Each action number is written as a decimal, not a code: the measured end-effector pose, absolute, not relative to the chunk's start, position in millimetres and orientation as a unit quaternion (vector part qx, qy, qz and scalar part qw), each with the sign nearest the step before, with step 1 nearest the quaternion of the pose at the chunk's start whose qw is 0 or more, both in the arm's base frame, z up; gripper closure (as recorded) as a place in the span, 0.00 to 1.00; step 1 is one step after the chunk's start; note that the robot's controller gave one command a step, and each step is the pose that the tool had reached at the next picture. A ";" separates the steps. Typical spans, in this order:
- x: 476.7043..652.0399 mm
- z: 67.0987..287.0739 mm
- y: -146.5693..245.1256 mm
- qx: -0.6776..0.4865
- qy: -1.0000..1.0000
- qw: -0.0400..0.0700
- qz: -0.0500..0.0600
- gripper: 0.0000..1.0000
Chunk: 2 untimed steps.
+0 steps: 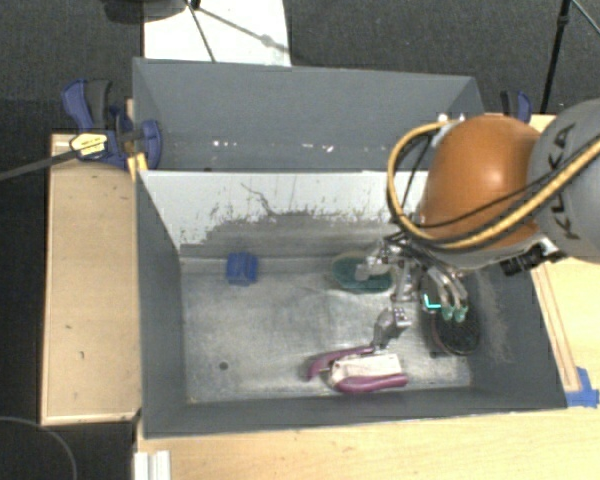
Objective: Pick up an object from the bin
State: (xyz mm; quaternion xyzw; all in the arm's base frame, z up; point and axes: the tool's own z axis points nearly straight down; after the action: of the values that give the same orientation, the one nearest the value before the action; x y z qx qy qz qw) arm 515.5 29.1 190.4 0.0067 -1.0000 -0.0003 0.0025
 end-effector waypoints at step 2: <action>488.0 89.0 52.6 0.060 -0.998 -0.008 0.000 0.00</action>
Offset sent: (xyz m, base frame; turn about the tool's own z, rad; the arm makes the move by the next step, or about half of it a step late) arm -0.0220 0.0016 -0.0814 0.1061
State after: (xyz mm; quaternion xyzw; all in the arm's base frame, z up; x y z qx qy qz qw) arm 488.0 52.6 89.0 0.0595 -0.9982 -0.0001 -0.0077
